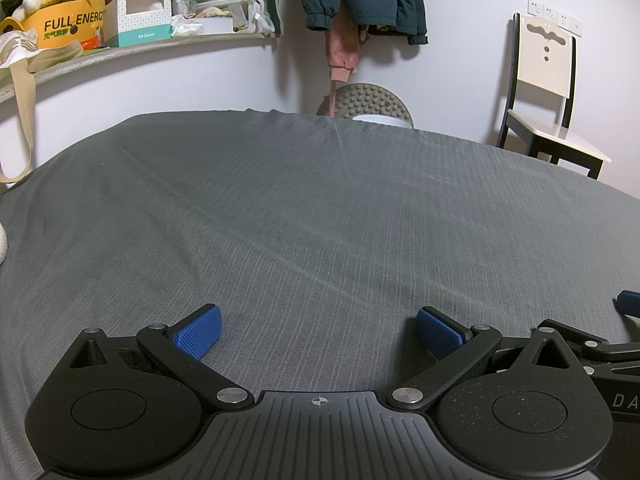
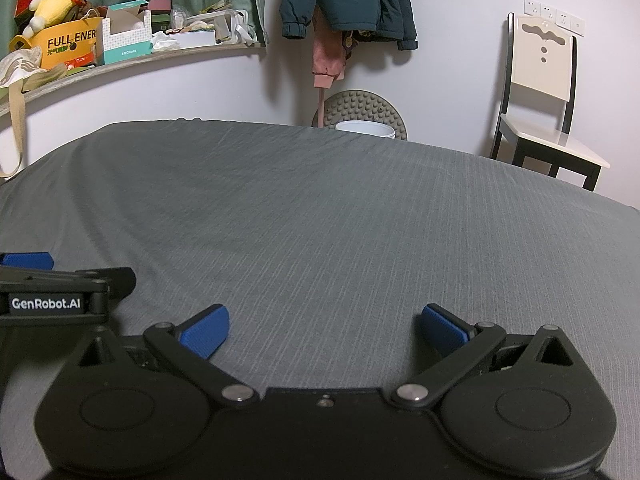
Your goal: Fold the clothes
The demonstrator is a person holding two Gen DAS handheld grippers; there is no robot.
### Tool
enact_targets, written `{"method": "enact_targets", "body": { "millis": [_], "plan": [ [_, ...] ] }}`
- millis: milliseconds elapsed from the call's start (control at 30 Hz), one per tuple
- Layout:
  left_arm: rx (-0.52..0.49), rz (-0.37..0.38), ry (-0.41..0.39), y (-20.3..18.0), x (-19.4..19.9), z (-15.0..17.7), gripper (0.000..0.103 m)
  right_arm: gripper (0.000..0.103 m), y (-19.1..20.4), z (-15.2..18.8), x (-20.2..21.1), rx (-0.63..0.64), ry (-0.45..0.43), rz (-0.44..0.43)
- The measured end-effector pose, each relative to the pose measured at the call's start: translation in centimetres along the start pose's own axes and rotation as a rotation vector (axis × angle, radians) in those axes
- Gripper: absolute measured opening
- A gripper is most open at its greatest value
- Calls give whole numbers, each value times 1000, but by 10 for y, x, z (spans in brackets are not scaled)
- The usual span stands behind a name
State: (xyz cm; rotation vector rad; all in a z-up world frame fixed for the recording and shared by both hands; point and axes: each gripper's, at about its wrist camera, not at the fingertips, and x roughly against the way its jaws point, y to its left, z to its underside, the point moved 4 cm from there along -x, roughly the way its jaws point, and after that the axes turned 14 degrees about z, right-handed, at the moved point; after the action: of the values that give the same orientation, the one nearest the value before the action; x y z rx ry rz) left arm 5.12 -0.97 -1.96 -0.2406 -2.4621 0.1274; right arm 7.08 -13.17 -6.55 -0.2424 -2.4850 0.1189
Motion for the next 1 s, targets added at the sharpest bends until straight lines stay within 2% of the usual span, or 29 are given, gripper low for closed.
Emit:
{"method": "enact_targets", "body": {
  "millis": [667,767,867,933,1000],
  "plan": [
    [-5,-7,2,-1,-4,0,103,103,3,-1,-1,3,0,2],
    [25,2,14,-1,1,-1,103,103,2,-2,3,-6,-2,-1],
    [75,-14,32,-3,22,-1,103,103,-8,4,26,-63,-56,-20],
    [72,-34,-10,-6,58,-2,103,103,-14,6,49,-74,-114,-48],
    [64,-20,-89,-10,108,-9,103,103,-18,7,66,-35,-101,-80]
  ]
}}
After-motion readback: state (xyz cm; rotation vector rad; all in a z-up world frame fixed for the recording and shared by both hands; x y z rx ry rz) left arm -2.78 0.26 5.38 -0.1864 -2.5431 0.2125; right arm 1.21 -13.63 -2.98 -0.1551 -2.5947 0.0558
